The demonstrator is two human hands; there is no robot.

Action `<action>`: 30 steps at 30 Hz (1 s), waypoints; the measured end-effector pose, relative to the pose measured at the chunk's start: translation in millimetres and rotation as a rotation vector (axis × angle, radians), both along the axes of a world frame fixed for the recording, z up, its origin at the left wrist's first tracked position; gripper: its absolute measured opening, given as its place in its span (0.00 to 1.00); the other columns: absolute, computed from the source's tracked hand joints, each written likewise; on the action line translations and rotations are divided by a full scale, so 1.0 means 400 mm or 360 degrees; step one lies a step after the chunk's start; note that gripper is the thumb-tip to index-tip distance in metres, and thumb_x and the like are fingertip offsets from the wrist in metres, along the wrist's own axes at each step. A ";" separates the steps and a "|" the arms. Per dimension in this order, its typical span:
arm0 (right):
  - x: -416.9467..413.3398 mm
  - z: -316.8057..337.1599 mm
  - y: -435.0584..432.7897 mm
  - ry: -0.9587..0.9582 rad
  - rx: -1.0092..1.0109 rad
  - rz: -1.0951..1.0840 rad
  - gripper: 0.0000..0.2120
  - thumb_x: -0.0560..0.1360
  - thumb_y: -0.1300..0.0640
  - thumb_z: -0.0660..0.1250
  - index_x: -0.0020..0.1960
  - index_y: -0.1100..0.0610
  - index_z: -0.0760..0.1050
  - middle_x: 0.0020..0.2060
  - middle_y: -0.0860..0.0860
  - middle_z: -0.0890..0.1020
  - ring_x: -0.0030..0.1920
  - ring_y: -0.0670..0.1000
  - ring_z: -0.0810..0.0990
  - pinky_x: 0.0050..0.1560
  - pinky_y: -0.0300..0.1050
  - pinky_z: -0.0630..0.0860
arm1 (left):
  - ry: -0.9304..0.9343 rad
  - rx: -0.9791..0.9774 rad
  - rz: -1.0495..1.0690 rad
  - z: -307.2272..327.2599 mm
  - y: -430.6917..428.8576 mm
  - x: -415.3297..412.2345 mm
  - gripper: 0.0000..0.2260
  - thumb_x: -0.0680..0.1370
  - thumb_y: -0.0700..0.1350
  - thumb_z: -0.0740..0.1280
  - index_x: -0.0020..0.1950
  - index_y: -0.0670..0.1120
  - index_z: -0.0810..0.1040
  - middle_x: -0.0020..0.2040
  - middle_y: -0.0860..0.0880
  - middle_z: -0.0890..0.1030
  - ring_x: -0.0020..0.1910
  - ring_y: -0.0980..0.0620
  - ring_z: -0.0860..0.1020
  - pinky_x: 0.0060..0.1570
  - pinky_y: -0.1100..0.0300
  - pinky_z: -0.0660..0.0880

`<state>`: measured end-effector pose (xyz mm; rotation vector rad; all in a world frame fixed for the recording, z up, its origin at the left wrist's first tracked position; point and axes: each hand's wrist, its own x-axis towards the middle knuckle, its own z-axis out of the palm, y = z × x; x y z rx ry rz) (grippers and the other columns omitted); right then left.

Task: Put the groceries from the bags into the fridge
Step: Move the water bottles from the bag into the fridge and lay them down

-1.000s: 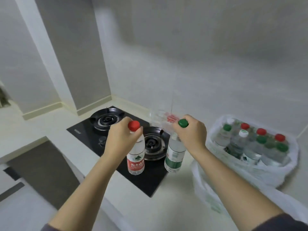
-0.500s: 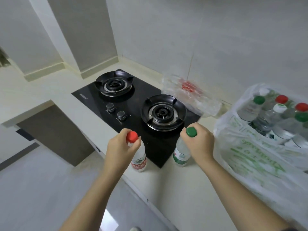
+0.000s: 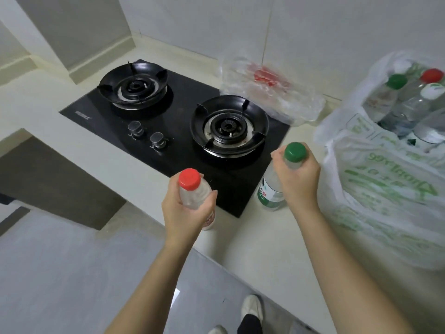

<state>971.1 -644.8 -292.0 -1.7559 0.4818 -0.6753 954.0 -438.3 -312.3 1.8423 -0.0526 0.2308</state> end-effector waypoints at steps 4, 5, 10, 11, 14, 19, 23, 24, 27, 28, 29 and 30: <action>-0.003 -0.029 0.005 -0.0105 0.0021 -0.0021 0.07 0.70 0.59 0.74 0.43 0.54 0.76 0.33 0.39 0.81 0.36 0.37 0.78 0.44 0.31 0.72 | 0.0001 -0.0021 0.0014 -0.068 0.012 0.009 0.30 0.62 0.57 0.75 0.62 0.57 0.69 0.55 0.54 0.78 0.55 0.55 0.77 0.53 0.62 0.75; -0.005 -0.037 0.007 -0.0144 0.0036 0.0005 0.09 0.68 0.59 0.73 0.44 0.51 0.75 0.34 0.36 0.81 0.37 0.37 0.78 0.44 0.30 0.72 | 0.0002 -0.0033 0.0017 -0.082 0.013 0.009 0.31 0.61 0.57 0.75 0.61 0.59 0.68 0.55 0.55 0.77 0.55 0.56 0.77 0.52 0.64 0.75; -0.013 -0.099 0.000 -0.0272 0.0124 0.0072 0.20 0.61 0.55 0.74 0.50 0.49 0.71 0.39 0.39 0.81 0.40 0.38 0.80 0.45 0.32 0.74 | 0.0042 -0.0090 0.0064 -0.154 0.011 0.014 0.35 0.59 0.57 0.74 0.63 0.52 0.68 0.53 0.57 0.77 0.51 0.60 0.77 0.45 0.73 0.72; -0.015 -0.120 -0.004 -0.0262 0.0148 0.0084 0.22 0.60 0.54 0.75 0.52 0.49 0.71 0.42 0.42 0.80 0.42 0.39 0.80 0.45 0.33 0.75 | 0.0048 -0.0091 0.0068 -0.167 0.010 0.014 0.35 0.59 0.56 0.74 0.64 0.50 0.69 0.52 0.58 0.77 0.50 0.62 0.78 0.44 0.74 0.72; -0.026 -0.186 -0.006 -0.0110 0.0163 0.0110 0.29 0.58 0.53 0.77 0.56 0.54 0.73 0.47 0.45 0.81 0.45 0.39 0.81 0.46 0.32 0.75 | 0.0065 -0.0073 0.0051 -0.210 0.012 0.021 0.35 0.59 0.53 0.76 0.63 0.43 0.72 0.49 0.55 0.80 0.48 0.60 0.79 0.43 0.72 0.73; -0.028 -0.262 -0.023 0.0072 0.0145 0.0163 0.33 0.59 0.51 0.78 0.60 0.62 0.75 0.51 0.51 0.84 0.50 0.46 0.83 0.49 0.38 0.78 | 0.0127 0.0008 -0.0016 -0.267 0.023 0.031 0.29 0.62 0.50 0.76 0.58 0.38 0.74 0.44 0.49 0.81 0.43 0.52 0.80 0.40 0.58 0.80; -0.043 -0.294 -0.012 0.0130 0.0139 0.0166 0.30 0.61 0.55 0.78 0.59 0.63 0.73 0.49 0.53 0.83 0.48 0.48 0.83 0.46 0.40 0.78 | 0.0118 -0.0020 0.0017 -0.267 0.016 0.023 0.31 0.63 0.49 0.77 0.62 0.40 0.73 0.48 0.48 0.81 0.48 0.50 0.81 0.44 0.55 0.81; -0.051 -0.297 -0.003 0.0121 0.0149 0.0135 0.29 0.61 0.55 0.78 0.58 0.62 0.73 0.48 0.52 0.82 0.46 0.48 0.83 0.45 0.39 0.78 | 0.0126 -0.0038 0.0013 -0.264 0.016 0.020 0.32 0.63 0.48 0.77 0.63 0.40 0.72 0.50 0.47 0.80 0.50 0.49 0.80 0.46 0.53 0.81; -0.074 -0.297 0.016 0.0091 0.0172 0.0130 0.31 0.61 0.58 0.79 0.60 0.58 0.69 0.50 0.49 0.80 0.49 0.46 0.81 0.46 0.35 0.75 | 0.0162 -0.0087 -0.0048 -0.256 0.022 0.018 0.33 0.64 0.44 0.78 0.64 0.38 0.69 0.53 0.42 0.79 0.52 0.44 0.80 0.47 0.46 0.80; -0.080 -0.296 0.017 0.0079 0.0185 0.0154 0.33 0.62 0.61 0.80 0.62 0.58 0.68 0.51 0.48 0.79 0.50 0.43 0.81 0.47 0.33 0.75 | 0.0163 -0.0078 -0.0063 -0.258 0.025 0.022 0.33 0.64 0.43 0.78 0.64 0.37 0.69 0.53 0.40 0.78 0.52 0.43 0.79 0.47 0.45 0.80; -0.082 -0.295 0.016 0.0060 0.0200 0.0177 0.35 0.62 0.64 0.80 0.63 0.58 0.66 0.52 0.47 0.78 0.50 0.41 0.80 0.47 0.31 0.74 | 0.0168 -0.0056 -0.0060 -0.260 0.028 0.027 0.34 0.63 0.44 0.78 0.64 0.37 0.68 0.54 0.40 0.78 0.52 0.43 0.79 0.47 0.45 0.80; -0.081 -0.294 0.013 0.0035 0.0207 0.0190 0.37 0.61 0.65 0.80 0.65 0.60 0.65 0.53 0.47 0.78 0.51 0.40 0.80 0.48 0.31 0.74 | 0.0173 -0.0035 -0.0048 -0.261 0.028 0.033 0.35 0.62 0.44 0.78 0.64 0.36 0.68 0.54 0.40 0.78 0.52 0.43 0.79 0.47 0.45 0.80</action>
